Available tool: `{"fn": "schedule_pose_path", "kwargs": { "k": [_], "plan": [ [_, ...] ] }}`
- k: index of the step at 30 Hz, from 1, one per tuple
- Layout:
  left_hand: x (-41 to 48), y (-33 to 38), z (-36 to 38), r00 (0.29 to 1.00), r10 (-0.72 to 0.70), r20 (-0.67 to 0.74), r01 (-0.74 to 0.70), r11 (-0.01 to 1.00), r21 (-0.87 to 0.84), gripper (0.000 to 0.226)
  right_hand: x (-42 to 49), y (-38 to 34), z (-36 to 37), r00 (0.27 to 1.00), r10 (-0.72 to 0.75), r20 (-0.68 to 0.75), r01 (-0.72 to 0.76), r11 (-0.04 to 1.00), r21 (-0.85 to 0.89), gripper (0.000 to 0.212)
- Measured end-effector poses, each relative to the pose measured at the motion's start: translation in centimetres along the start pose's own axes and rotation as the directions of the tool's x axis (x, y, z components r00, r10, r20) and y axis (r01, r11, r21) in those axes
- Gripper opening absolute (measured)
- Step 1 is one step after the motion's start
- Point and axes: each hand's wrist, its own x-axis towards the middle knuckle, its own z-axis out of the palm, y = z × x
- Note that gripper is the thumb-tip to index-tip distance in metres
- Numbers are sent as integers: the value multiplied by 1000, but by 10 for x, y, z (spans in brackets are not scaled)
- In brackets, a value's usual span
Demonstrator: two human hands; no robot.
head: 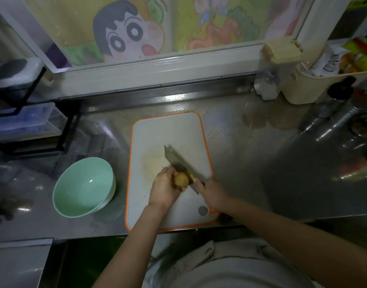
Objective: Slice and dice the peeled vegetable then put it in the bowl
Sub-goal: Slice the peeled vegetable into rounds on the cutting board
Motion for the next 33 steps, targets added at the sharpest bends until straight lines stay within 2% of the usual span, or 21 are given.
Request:
{"fn": "schedule_pose_path", "kwargs": {
  "k": [2,5,7,11,14,18,22,25,27,31,33],
  "plan": [
    [0,-1,-1,1000,-14,-1,14,1000,-18,40,3,3,8,995,-8,-103,3,999,-48,52],
    [0,0,-2,1000,-18,-3,18,999,-27,40,4,8,8,999,27,44,-34,981,189,42],
    [0,1,-2,1000,-25,-4,24,999,-37,40,5,9,6,996,40,84,-62,959,276,39],
    [-3,1,0,999,-41,-27,39,997,-63,37,12,10,0,994,58,95,-78,970,230,48],
    [-8,0,1,997,-52,-54,48,997,-68,35,14,7,-3,999,31,-32,-25,988,152,56],
    [-11,0,2,996,-50,-71,45,997,-64,39,6,4,-17,983,-80,-168,113,974,198,62],
    [-13,0,3,996,-46,-78,41,997,-62,42,-3,7,-35,984,-123,-131,152,959,239,57],
    [-14,1,3,996,-34,-80,29,998,-60,42,-11,10,-38,979,-129,-161,163,962,219,57],
    [-15,1,3,996,-37,-83,32,997,-66,42,-14,10,-39,982,-126,-140,152,970,191,57],
    [-17,1,5,995,-38,-94,33,998,-56,40,-23,8,-40,997,-69,45,57,973,226,51],
    [-16,1,6,994,-48,-99,43,998,-54,40,-26,8,-41,995,-62,73,46,979,196,52]
  ]
}}
